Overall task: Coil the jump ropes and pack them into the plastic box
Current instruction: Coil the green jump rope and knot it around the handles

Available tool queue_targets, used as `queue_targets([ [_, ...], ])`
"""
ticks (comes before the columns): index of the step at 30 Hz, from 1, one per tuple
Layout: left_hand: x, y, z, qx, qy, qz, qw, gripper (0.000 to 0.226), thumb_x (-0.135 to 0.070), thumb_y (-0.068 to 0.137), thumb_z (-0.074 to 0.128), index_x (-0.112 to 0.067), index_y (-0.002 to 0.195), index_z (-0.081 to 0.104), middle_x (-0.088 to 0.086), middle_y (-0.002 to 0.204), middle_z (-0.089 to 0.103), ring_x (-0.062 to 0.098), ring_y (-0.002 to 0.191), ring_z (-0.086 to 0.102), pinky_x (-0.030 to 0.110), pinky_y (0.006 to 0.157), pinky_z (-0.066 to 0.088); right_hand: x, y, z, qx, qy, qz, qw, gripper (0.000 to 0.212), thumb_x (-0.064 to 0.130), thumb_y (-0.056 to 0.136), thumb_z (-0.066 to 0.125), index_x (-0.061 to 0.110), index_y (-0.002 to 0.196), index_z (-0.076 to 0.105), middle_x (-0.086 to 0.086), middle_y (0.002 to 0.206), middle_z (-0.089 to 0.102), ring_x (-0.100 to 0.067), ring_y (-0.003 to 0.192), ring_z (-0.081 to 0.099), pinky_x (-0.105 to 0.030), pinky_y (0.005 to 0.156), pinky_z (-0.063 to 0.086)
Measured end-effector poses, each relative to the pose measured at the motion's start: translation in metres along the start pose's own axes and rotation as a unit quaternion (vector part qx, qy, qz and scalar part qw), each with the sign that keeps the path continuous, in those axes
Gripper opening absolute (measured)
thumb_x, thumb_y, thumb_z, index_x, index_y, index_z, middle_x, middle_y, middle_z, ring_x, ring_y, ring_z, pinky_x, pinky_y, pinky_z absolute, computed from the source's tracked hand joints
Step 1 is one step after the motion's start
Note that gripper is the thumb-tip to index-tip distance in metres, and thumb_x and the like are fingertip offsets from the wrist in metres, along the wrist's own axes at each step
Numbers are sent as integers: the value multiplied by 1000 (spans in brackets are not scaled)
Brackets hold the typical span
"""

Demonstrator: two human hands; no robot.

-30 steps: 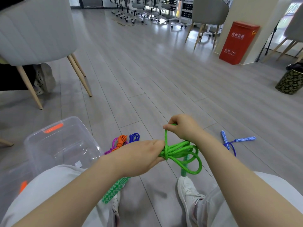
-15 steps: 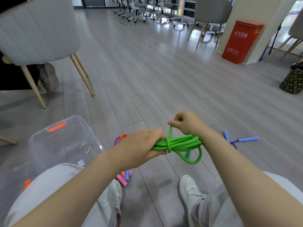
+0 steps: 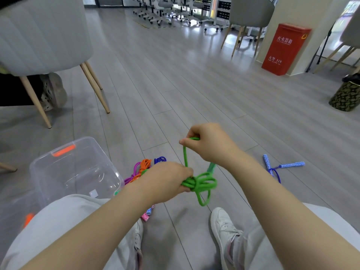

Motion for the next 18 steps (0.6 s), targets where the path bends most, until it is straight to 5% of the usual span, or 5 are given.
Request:
queue_targets([
  [6, 39, 5, -15, -114, -149, -166, 968, 22, -49, 82, 66, -27, 85, 60, -9, 77, 61, 15, 76, 58, 29, 60, 41, 17, -33, 7, 8, 83, 16, 996, 17, 33, 89, 61, 26, 75, 65, 11, 60, 55, -4, 56, 49, -21, 52, 36],
  [10, 43, 1, -20, -114, -225, -211, 945, 24, -47, 78, 70, -30, 67, 59, -12, 60, 60, 1, 61, 55, 23, 53, 35, 10, -39, 10, 1, 115, 47, 992, 21, 27, 92, 56, 26, 73, 64, 10, 51, 48, -4, 48, 43, -19, 48, 32],
  [18, 64, -10, -40, -186, -245, -257, 916, 23, -42, 76, 73, -20, 73, 66, -2, 66, 65, 16, 65, 58, 31, 55, 37, 12, -44, 18, 27, 253, 42, 966, 17, 21, 91, 61, 16, 74, 63, 11, 55, 48, -2, 50, 41, -18, 55, 34],
])
Point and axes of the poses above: each hand's wrist, its own y-axis towards the middle knuckle, its own z-axis out of the palm, x = y × z, the point moved 4 cm from there along y, towards the middle knuckle
